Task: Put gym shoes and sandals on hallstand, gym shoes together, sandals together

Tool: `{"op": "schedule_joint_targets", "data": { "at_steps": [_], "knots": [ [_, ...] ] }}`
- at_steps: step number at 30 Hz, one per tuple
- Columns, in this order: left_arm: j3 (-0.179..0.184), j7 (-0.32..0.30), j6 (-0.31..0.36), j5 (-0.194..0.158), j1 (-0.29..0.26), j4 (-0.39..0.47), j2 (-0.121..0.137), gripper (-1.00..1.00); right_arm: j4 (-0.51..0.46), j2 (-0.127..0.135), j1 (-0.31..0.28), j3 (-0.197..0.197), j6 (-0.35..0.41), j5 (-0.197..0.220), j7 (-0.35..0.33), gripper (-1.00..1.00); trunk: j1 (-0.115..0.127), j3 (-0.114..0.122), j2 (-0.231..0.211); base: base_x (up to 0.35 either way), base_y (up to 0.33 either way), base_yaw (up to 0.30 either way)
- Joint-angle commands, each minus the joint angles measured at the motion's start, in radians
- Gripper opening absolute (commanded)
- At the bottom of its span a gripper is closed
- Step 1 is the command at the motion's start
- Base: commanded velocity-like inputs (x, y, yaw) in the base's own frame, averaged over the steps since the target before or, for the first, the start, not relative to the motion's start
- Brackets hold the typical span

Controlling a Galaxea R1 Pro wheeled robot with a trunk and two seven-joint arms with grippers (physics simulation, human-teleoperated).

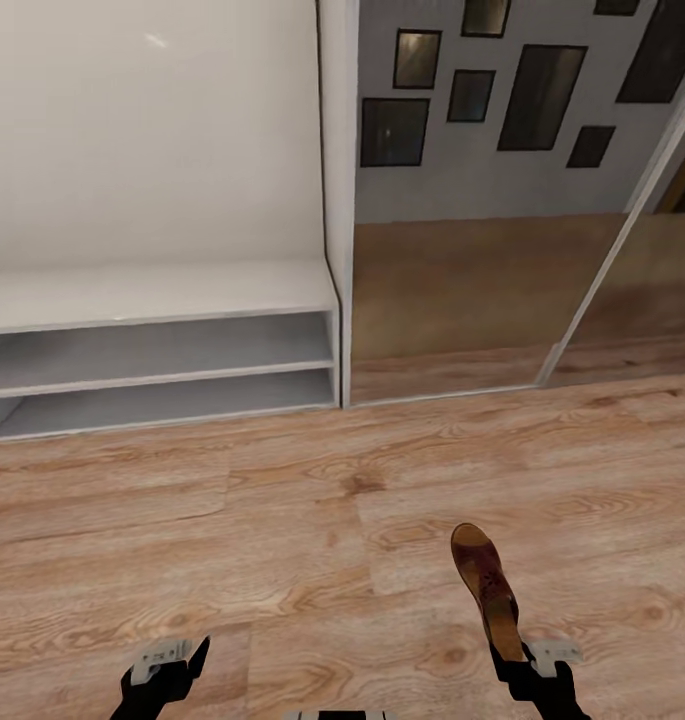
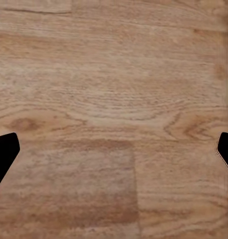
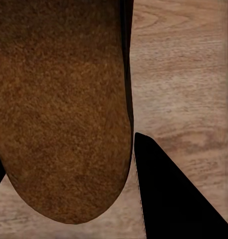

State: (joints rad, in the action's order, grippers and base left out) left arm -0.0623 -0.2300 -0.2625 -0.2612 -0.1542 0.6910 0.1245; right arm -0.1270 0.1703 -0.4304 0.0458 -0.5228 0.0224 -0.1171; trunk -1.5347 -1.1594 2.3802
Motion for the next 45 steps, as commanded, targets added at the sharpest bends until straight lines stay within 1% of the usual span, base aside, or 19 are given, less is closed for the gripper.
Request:
{"op": "schedule_joint_targets", "data": {
  "at_steps": [1,6,15,41,43,45],
  "knots": [
    [-0.002,-0.009,0.000,-0.010,0.000,-0.001,0.000,1.00,0.001,0.000,-0.001,0.005,-0.002,0.006,-0.009,-1.00,0.000,0.001,0.000,0.000,0.000,-0.187],
    [-0.002,-0.009,-0.011,-0.011,0.009,0.000,0.000,1.00,0.001,-0.010,-0.001,0.005,-0.002,0.007,-0.006,-1.00,0.000,0.006,0.000,0.081,-0.016,-0.230],
    [-0.002,-0.009,-0.025,-0.010,0.014,-0.001,-0.001,1.00,0.001,-0.012,-0.001,0.006,-0.003,0.007,-0.006,-1.00,0.000,0.013,0.000,0.244,-0.145,-0.274],
    [-0.002,-0.009,-0.027,-0.010,0.015,-0.016,-0.002,1.00,0.001,-0.012,-0.001,0.006,-0.007,0.007,-0.005,-1.00,0.000,0.027,0.000,0.211,-0.248,-0.286],
    [-0.002,-0.009,-0.027,-0.010,0.015,-0.016,-0.002,1.00,0.001,-0.012,0.003,0.006,-0.008,0.014,-0.005,-1.00,0.000,0.028,0.000,0.237,-0.249,-0.286],
    [-0.002,-0.009,-0.027,-0.010,0.015,-0.016,-0.002,1.00,0.001,-0.012,0.007,0.006,-0.008,0.039,-0.005,-1.00,0.000,0.030,0.000,0.244,-0.240,-0.287]
  ]
}}
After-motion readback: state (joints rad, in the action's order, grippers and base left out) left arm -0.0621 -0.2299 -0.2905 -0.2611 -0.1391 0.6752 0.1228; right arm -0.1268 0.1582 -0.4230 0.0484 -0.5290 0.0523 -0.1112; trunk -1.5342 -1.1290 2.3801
